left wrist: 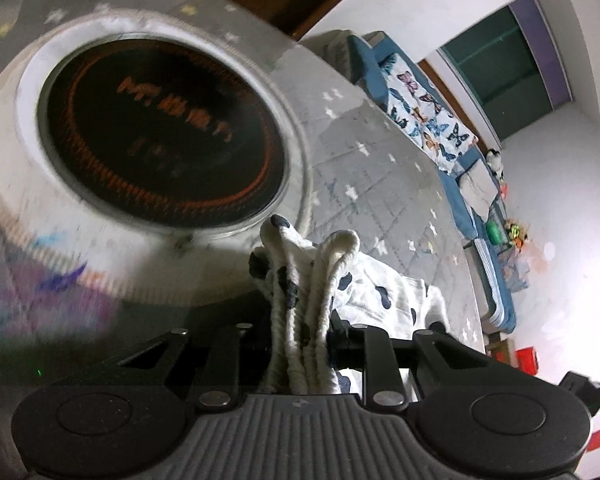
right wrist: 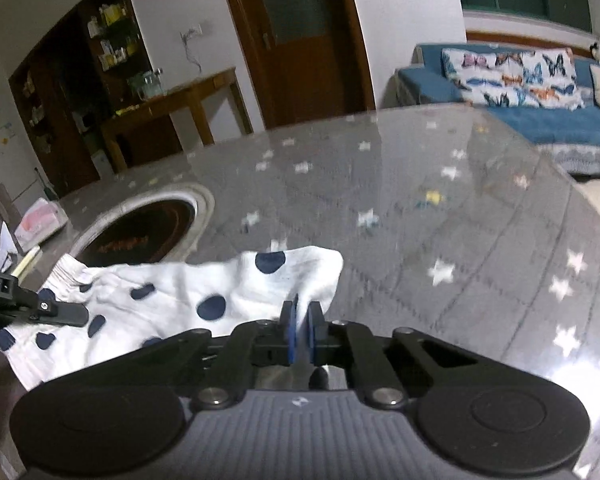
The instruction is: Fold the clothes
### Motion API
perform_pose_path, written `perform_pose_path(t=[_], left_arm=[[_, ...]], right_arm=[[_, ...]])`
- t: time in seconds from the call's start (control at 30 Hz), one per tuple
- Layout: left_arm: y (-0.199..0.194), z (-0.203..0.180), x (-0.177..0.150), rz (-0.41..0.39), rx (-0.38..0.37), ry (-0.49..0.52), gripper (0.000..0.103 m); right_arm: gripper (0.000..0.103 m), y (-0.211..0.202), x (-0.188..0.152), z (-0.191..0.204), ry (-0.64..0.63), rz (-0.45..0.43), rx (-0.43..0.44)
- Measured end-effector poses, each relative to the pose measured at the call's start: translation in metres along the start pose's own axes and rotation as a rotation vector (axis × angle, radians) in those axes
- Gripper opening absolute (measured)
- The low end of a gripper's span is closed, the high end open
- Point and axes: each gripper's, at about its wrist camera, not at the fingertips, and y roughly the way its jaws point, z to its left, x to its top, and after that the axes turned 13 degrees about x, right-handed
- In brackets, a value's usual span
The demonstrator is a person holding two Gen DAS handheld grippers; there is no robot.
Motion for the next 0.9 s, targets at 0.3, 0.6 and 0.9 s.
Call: perform_pose_path(t=[0.3, 0.6, 0.9], left_arm=[[0.0, -0.044, 0.018, -0.062, 0.001, 0.106, 0.025], [0.025, -0.084, 0.035, -0.064, 0.017, 0.144, 0.025], [0.043, -0.111, 0.042, -0.054, 0.038, 0.185, 0.025]], right_arm=[[0.005, -0.01, 0.044, 0.001, -0.077, -0.073, -0.06], [0.004, -0.004, 0.077, -0.02, -0.117, -0.071, -0.141], [0.004, 0.003, 0.087, -0.044, -0.108, -0.053, -0.185]])
